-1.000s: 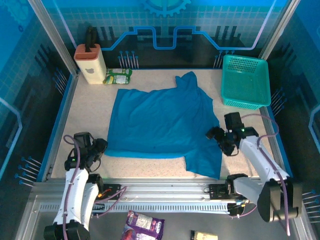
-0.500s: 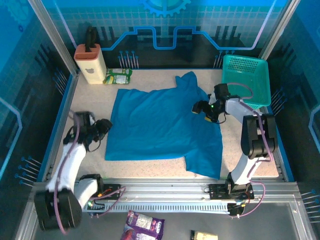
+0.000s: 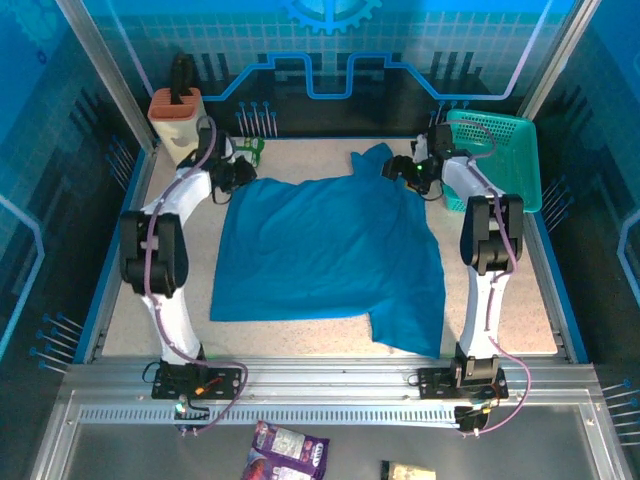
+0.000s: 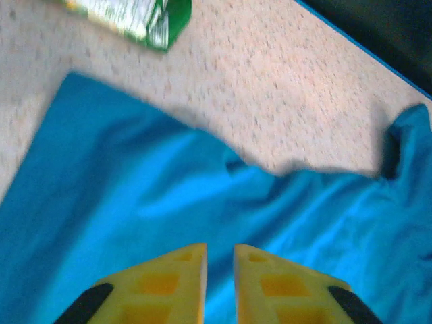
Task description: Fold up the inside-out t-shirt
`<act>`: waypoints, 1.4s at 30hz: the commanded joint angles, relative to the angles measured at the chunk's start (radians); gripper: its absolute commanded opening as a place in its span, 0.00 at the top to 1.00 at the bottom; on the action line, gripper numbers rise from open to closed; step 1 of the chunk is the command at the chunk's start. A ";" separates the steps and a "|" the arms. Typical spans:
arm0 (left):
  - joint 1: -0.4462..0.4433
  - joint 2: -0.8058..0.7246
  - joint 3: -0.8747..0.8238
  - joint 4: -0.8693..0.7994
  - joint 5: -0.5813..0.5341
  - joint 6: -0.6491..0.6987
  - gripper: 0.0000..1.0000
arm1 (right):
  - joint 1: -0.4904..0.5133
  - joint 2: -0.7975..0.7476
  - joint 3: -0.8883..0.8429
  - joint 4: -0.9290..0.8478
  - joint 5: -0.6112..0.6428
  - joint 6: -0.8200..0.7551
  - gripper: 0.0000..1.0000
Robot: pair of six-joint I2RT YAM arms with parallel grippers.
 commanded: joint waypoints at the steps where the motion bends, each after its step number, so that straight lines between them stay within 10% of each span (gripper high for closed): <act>1: 0.008 0.141 0.171 -0.116 -0.075 0.073 0.87 | -0.013 0.074 0.111 -0.084 0.009 -0.041 0.17; 15: 0.031 0.461 0.530 -0.292 -0.110 0.032 0.95 | -0.012 0.268 0.301 -0.131 -0.006 -0.007 0.16; 42: 0.238 0.457 0.434 -0.268 0.017 -0.253 0.91 | -0.064 0.218 0.196 -0.103 0.160 0.130 0.14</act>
